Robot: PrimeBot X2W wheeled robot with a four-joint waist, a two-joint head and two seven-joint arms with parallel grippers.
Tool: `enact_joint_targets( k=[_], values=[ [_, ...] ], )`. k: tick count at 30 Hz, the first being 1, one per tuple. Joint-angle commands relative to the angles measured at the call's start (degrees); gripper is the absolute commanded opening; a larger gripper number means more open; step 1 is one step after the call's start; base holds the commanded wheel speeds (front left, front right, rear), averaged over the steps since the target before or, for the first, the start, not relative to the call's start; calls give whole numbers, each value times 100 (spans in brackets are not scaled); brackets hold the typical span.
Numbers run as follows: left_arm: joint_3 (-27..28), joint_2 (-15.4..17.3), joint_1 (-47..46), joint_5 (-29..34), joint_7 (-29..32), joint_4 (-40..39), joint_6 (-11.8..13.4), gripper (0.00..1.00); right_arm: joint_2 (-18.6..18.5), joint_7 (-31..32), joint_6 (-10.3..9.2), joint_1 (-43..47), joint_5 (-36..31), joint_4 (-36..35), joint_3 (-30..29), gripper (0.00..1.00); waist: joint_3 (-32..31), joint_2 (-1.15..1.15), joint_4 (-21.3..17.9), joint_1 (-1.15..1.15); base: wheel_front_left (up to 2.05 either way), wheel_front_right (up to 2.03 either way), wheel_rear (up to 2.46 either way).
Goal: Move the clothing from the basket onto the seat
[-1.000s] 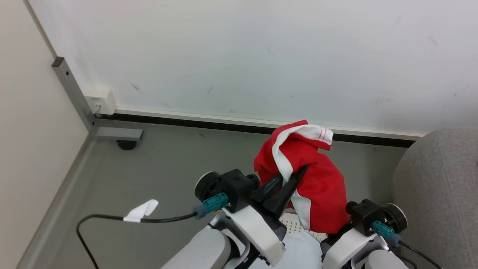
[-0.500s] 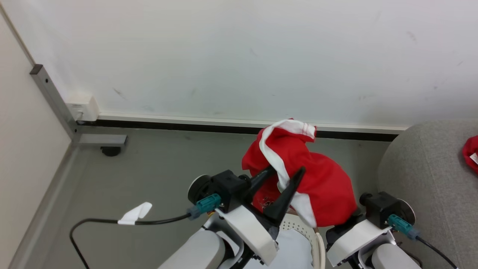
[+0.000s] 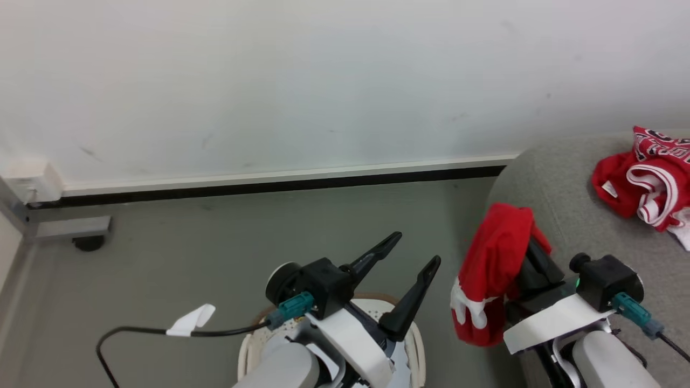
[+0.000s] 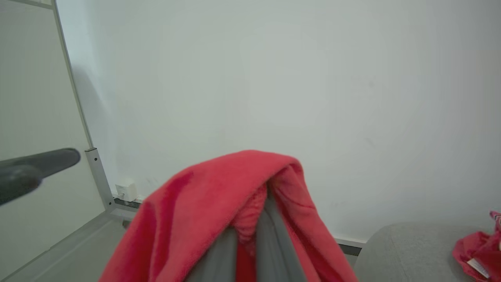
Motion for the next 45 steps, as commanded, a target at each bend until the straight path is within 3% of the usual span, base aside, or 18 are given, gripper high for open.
enact_joint_targets(
  k=[1,15,27,39,45],
  values=[
    [-7,42,28,29,-78,-6,6,100,-48,-1,-13,60,-70,-103,-83,0,89,0,-268,0,0,0,0],
    [-5,195,-66,150,-387,230,-43,100,-317,-2,-13,284,-150,-812,-845,0,353,0,-1401,0,0,0,0],
    [15,168,-125,273,-533,606,11,100,-325,-2,-13,441,-57,-1144,-988,0,478,0,-2140,0,0,0,0],
    [-42,109,-217,309,-562,787,-21,100,-375,-2,-13,352,-46,-1256,-1040,0,571,0,-2218,0,0,0,0],
    [-50,178,-332,353,-553,743,-21,100,-683,-2,-13,-129,51,-1276,-1126,0,856,0,-2078,0,0,0,0]
  ],
)
